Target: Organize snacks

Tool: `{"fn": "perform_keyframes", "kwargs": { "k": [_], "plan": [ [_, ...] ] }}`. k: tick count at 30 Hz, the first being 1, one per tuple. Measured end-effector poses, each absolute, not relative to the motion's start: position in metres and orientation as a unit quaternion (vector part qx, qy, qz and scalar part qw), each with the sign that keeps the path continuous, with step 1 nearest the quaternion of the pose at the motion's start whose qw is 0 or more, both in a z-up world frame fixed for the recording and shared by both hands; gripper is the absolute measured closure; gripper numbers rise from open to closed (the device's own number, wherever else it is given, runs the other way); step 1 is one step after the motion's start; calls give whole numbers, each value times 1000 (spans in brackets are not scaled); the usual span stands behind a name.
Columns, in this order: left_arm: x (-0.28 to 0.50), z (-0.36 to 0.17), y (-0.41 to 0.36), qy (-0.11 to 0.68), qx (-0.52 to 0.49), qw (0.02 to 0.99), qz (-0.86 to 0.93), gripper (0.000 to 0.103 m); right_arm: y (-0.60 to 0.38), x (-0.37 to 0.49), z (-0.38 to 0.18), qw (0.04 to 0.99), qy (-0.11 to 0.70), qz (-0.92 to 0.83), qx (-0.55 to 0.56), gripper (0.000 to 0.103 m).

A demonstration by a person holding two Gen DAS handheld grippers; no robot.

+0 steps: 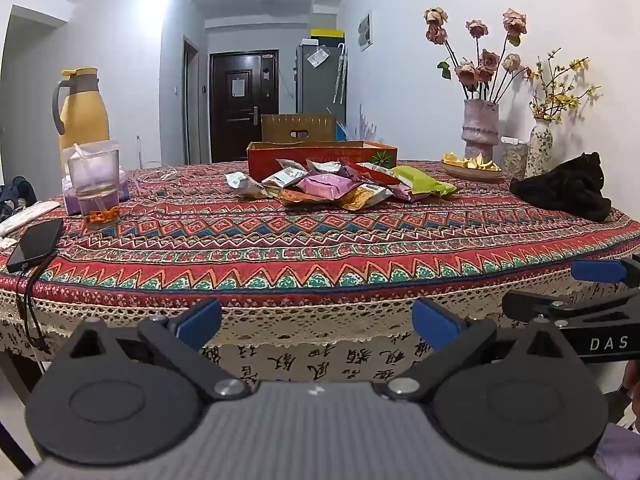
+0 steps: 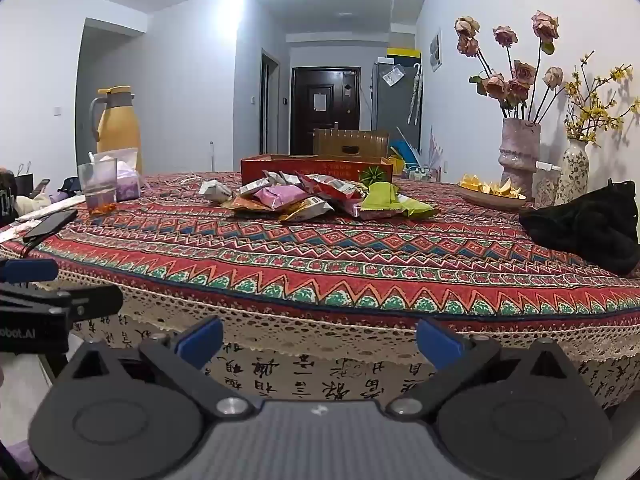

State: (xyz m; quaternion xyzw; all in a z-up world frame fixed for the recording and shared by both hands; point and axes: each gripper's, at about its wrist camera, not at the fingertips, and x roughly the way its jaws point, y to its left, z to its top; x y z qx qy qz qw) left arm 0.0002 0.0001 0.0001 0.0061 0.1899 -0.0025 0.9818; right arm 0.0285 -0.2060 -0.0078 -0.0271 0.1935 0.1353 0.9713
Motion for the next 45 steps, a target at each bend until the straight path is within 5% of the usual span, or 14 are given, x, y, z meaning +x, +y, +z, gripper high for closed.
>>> {"fn": "perform_keyframes", "kwargs": {
  "k": [45],
  "plan": [
    [0,-4,1,194,2,981,-3,0,-206,28,-9,968,207,144,-16,0]
  ]
}}
